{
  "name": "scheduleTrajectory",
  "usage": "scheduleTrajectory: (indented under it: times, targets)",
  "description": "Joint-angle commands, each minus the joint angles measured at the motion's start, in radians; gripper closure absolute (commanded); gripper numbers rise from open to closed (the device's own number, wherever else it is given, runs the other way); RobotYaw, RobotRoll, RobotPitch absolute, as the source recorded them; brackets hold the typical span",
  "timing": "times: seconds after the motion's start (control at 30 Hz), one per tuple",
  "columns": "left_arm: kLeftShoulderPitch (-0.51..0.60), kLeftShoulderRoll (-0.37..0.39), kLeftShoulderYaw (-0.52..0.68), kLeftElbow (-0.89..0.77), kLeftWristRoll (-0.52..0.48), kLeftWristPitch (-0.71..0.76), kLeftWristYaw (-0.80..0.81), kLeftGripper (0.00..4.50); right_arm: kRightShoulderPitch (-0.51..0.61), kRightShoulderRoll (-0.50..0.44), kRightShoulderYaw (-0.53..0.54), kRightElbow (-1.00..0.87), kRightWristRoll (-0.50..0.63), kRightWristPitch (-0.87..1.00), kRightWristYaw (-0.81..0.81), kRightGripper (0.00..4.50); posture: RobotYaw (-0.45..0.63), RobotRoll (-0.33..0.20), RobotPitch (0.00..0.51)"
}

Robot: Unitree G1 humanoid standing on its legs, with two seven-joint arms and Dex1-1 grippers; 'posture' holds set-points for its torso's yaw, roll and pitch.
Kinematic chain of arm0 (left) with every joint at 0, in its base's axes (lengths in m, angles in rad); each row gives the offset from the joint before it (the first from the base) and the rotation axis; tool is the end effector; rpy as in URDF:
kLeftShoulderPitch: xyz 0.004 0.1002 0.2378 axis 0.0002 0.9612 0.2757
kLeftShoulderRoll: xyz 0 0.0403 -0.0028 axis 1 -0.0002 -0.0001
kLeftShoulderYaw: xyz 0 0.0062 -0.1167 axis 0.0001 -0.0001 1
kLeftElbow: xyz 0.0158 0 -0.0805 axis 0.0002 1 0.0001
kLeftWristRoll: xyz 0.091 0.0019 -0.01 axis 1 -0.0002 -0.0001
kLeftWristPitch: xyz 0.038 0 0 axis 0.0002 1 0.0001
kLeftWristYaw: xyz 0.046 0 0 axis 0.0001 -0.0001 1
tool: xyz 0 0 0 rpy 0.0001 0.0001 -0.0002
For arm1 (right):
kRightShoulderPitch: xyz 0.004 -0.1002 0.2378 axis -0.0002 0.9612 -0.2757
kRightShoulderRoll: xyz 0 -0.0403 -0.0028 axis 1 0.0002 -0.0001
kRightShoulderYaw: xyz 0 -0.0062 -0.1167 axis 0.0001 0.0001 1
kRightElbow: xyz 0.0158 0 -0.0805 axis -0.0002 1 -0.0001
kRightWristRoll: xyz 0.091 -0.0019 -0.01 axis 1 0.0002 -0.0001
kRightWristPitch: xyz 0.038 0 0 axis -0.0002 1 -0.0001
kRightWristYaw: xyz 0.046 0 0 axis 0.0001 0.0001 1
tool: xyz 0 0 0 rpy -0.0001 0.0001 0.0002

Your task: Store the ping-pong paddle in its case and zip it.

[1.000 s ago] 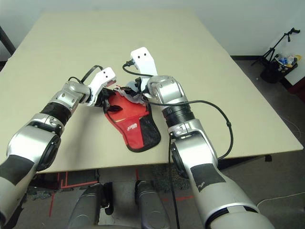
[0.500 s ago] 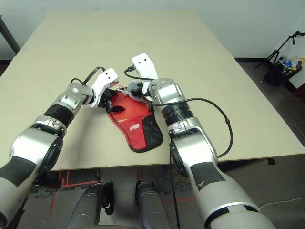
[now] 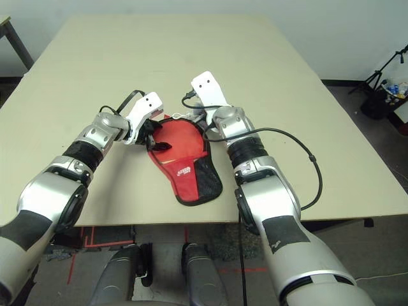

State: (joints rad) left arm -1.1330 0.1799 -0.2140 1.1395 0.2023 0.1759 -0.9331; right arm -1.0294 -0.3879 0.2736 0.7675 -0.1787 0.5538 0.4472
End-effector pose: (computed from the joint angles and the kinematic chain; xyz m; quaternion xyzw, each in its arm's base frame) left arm 0.3735 0.1224 0.1464 0.2454 0.2182 -0.4795 0.8138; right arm 0.3628 -0.1781 0.1702 -0.3195 0.2139 0.1545 0.9101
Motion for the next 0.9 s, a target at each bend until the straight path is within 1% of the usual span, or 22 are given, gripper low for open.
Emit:
scheduleTrajectory:
  times: [0.03,0.23,0.4,0.47,0.57,0.73,0.9]
  targets:
    - [0.081,0.011,-0.061,0.090,0.063,0.047,0.016,0.00,0.073,-0.094,0.027,-0.107,-0.059,0.088,0.046,4.22,-0.11,0.000,0.197]
    - [0.083,0.006,-0.064,0.092,0.060,0.045,0.016,0.00,0.169,-0.229,0.055,-0.349,-0.087,0.207,0.146,4.22,-0.13,0.000,0.199]
    - [0.086,0.002,-0.066,0.093,0.061,0.042,0.014,0.00,0.265,-0.411,0.068,-0.630,-0.071,0.355,0.295,4.22,-0.15,0.000,0.204]
    - [0.086,0.002,-0.066,0.093,0.060,0.040,0.014,0.00,0.291,-0.466,0.067,-0.703,-0.063,0.396,0.330,4.22,-0.15,0.000,0.204]
    - [0.085,0.002,-0.066,0.094,0.060,0.039,0.014,0.00,0.316,-0.521,0.062,-0.767,-0.047,0.449,0.363,4.22,-0.16,0.000,0.205]
    - [0.084,0.004,-0.069,0.095,0.062,0.037,0.013,0.00,0.374,-0.622,0.054,-0.870,0.014,0.534,0.454,4.22,-0.17,0.000,0.205]
    - [0.078,0.004,-0.069,0.099,0.062,0.034,0.018,0.00,0.452,-0.770,0.080,-1.061,0.123,0.637,0.607,4.22,-0.18,0.000,0.204]
